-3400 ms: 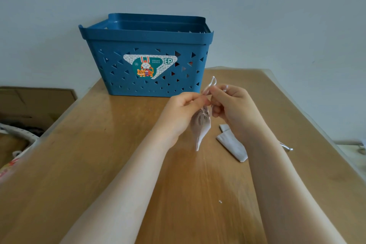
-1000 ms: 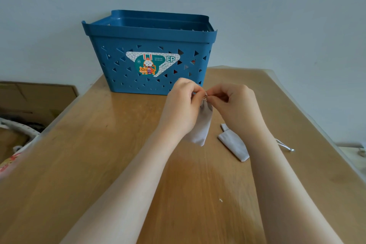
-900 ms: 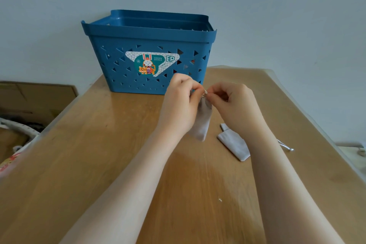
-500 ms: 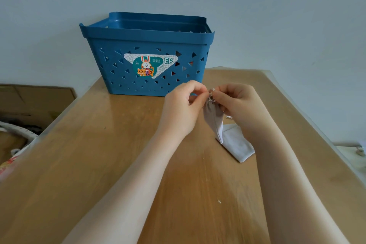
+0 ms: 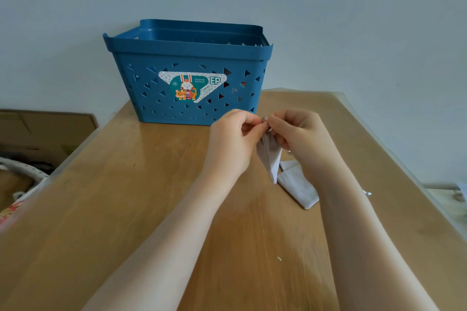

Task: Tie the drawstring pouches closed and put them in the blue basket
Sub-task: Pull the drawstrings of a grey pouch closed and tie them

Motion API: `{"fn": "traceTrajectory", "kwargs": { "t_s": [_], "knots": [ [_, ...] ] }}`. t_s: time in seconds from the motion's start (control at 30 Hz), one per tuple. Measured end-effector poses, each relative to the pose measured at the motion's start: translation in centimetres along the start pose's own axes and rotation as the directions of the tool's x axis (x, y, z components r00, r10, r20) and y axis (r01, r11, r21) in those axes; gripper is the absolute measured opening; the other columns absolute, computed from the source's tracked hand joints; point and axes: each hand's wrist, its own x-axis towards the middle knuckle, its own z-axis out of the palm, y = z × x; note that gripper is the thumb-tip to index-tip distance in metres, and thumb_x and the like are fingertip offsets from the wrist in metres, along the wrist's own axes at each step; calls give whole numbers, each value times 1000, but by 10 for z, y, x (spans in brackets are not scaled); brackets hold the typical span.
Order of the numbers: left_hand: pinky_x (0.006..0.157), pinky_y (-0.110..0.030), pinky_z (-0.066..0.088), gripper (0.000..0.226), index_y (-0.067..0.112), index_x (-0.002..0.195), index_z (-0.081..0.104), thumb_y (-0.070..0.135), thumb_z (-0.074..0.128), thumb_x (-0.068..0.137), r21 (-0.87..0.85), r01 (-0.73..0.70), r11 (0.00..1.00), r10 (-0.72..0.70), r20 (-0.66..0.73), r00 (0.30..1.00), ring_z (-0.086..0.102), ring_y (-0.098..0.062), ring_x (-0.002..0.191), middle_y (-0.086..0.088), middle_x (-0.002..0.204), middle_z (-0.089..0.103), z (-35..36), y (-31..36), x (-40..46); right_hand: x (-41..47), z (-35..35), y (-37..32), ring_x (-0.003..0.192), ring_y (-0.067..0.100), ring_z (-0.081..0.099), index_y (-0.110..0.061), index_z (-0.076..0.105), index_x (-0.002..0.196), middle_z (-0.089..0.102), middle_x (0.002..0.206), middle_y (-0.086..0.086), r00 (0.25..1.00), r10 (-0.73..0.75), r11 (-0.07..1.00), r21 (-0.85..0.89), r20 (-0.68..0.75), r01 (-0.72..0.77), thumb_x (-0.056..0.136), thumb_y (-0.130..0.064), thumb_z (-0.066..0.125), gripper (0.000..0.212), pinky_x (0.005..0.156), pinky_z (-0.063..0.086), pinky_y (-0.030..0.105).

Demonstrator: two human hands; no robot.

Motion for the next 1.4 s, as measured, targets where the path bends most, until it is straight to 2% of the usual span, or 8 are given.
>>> {"fn": "traceTrajectory", "kwargs": {
  "t_s": [0.13, 0.27, 0.37, 0.5, 0.73, 0.97, 1.2, 1.4],
  "knots": [
    [62, -7, 40, 5, 8, 82, 69, 11, 66, 85, 45, 21, 999, -22, 23, 999, 55, -2, 69, 1, 79, 62, 1, -3, -2, 2, 2, 4, 45, 6, 36, 7, 62, 76, 45, 52, 0, 1000, 26, 999, -30, -3, -26, 90, -16, 55, 27, 45, 31, 15],
    [68, -14, 46, 6, 11, 81, 66, 12, 64, 86, 2, 150, 989, -150, 43, 988, 62, -11, 76, -1, 82, 67, 6, -8, -5, 3, -2, 5, 41, 2, 39, -2, 63, 82, 51, 56, -2, 995, 96, 994, 51, 21, -97, 88, -9, 55, 12, 41, 31, 12],
    [80, -30, 55, 9, 2, 79, 60, 2, 57, 87, -368, 390, 844, -385, 92, 918, 68, -12, 73, -5, 76, 67, 7, -5, -4, 5, -11, 7, 47, 6, 39, -10, 62, 83, 55, 63, 4, 992, 104, 989, 101, 72, -111, 83, 1, 56, 13, 44, 30, 16],
    [68, -26, 55, 22, 4, 73, 49, -6, 41, 91, -661, 394, 638, -439, 108, 892, 66, -13, 64, -8, 66, 60, 7, 2, -1, 3, -14, 2, 45, 0, 46, -11, 67, 77, 60, 60, -1, 996, 43, 999, 20, 74, -44, 81, 0, 61, 13, 45, 35, 13],
    [66, -23, 54, 27, 5, 69, 48, -5, 36, 91, -718, 391, 576, -418, 153, 896, 65, -12, 65, -1, 59, 61, 8, 9, -2, -1, -8, -4, 60, 20, 54, -10, 68, 70, 62, 74, 33, 994, -113, 993, -25, -9, 113, 80, -3, 68, 12, 56, 47, 18],
    [72, -29, 53, 27, 5, 70, 49, -6, 32, 88, -756, 393, 523, -484, 116, 867, 59, -16, 64, -3, 65, 53, 7, 14, -1, -1, -8, -5, 48, 1, 46, -17, 67, 68, 58, 57, -4, 986, -158, 971, -175, 45, 164, 79, -7, 70, 15, 49, 37, 7],
    [71, -26, 54, 26, 6, 74, 51, -3, 33, 91, -729, 464, 504, -511, 181, 840, 63, -7, 55, 8, 47, 61, 2, 14, 1, 2, 1, 1, 39, 3, 39, -16, 66, 67, 49, 41, -11, 991, -131, 968, -213, 8, 130, 80, -8, 67, 15, 43, 32, 10],
    [78, -28, 55, 25, 4, 75, 53, -1, 36, 92, -660, 527, 536, -535, 217, 816, 65, -11, 68, -1, 62, 65, 1, 12, -2, 5, 11, 11, 46, 17, 45, -24, 61, 62, 55, 47, 1, 993, -114, 965, -242, -31, 103, 79, -7, 64, 24, 41, 33, 16]
  ]
}}
